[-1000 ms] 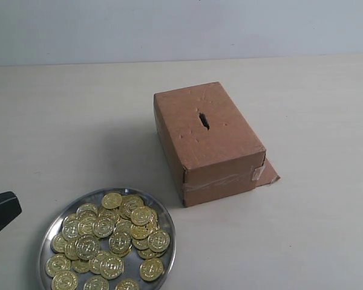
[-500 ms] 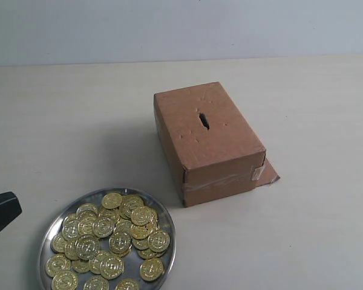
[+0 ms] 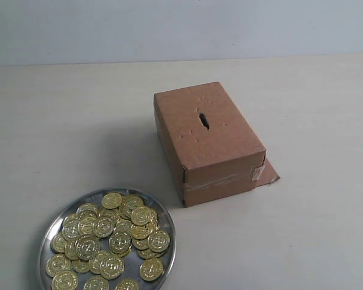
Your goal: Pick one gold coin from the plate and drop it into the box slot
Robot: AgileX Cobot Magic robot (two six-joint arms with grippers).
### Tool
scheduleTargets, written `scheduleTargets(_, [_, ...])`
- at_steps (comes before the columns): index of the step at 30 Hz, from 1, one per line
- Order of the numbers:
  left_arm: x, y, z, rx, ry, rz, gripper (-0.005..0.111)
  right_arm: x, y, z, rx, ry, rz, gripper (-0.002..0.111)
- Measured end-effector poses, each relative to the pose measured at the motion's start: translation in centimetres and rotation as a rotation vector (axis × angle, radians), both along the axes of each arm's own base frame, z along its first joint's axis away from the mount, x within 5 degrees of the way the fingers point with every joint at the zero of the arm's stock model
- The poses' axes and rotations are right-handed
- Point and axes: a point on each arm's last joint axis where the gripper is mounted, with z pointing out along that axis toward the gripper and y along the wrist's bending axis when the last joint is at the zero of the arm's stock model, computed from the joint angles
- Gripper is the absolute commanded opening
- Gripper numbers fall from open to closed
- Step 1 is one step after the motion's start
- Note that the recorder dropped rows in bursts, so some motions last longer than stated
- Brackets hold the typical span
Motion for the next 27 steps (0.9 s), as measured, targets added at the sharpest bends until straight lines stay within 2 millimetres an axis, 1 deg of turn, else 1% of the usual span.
scheduleTargets(5, [-0.9, 1.0, 0.7, -0.028, -0.108, 0.123, 0.000, -0.4, -0.8, 0.3, 0.015, -0.047, -0.115, 0.000])
scheduleTargets(10, [-1.0, 1.3, 0.8, -0.031, -0.128, 0.166, 0.000, -0.5, -1.2, 0.3, 0.016, -0.047, -0.173, 0.000])
scheduleTargets(27, [-1.0, 1.5, 0.8, -0.029, -0.126, 0.192, 0.000, -0.5, -1.2, 0.3, 0.017, -0.047, -0.179, 0.000])
